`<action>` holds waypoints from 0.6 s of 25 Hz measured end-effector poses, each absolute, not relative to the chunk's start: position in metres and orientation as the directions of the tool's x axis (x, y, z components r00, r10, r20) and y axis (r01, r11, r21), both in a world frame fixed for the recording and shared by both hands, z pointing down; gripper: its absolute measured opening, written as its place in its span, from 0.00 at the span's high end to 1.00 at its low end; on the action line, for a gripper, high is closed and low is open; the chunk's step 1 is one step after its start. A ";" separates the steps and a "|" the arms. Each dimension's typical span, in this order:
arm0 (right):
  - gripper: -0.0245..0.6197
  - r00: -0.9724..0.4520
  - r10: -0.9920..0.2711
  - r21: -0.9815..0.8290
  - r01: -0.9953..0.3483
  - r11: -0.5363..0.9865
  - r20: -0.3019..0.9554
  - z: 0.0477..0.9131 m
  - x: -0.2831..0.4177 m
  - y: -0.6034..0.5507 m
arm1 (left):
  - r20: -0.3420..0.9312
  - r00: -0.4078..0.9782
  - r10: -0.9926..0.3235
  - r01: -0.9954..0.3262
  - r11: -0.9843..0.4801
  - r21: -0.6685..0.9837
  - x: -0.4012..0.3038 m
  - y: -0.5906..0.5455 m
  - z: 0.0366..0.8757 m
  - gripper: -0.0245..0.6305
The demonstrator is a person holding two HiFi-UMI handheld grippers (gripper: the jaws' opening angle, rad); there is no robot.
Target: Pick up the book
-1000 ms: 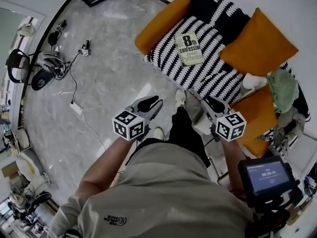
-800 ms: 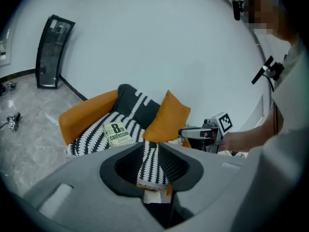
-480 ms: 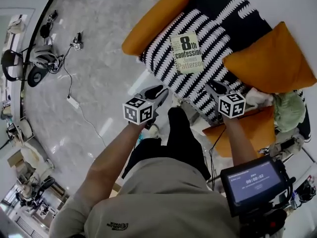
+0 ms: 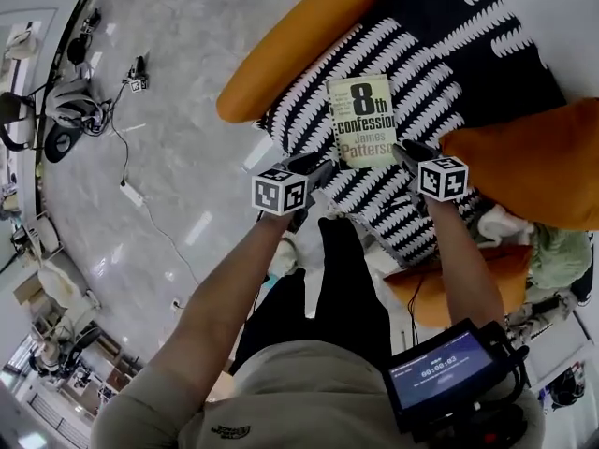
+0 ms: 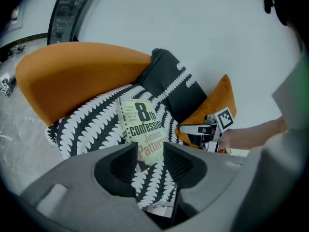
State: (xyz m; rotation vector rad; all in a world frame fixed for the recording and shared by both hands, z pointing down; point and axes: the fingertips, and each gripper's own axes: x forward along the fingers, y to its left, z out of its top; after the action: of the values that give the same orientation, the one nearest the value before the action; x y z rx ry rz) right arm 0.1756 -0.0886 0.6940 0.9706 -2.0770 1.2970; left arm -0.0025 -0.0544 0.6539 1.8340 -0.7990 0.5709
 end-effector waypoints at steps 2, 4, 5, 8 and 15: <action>0.74 -0.618 -0.305 -0.553 -0.786 0.277 0.725 0.714 0.174 -0.102 | 0.695 0.668 -0.265 -0.744 -0.252 0.619 -0.003 -0.066 0.673 0.73; 0.73 -0.625 -0.311 -0.567 -0.780 0.264 0.715 0.730 0.169 -0.114 | 0.697 0.668 -0.260 -0.744 -0.254 0.617 -0.005 -0.077 0.693 0.72; 0.73 -0.631 -0.315 -0.575 -0.775 0.261 0.709 0.737 0.165 -0.119 | 0.701 0.665 -0.257 -0.747 -0.254 0.615 -0.005 -0.082 0.704 0.72; 0.73 -0.631 -0.323 -0.577 -0.775 0.256 0.705 0.757 0.162 -0.126 | 0.704 0.663 -0.252 -0.748 -0.218 0.626 -0.003 -0.092 0.735 0.72; 0.71 -0.646 -0.337 -0.615 -0.761 0.207 0.685 0.775 0.160 -0.131 | 0.684 0.689 -0.238 -0.722 -0.152 0.675 0.012 -0.100 0.765 0.71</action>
State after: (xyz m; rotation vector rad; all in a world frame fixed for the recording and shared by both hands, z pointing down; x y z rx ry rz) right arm 0.1602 -0.1310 0.7747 1.0213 -2.0857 1.4262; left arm 0.0123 -0.1002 0.7650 1.7142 -0.7770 0.5078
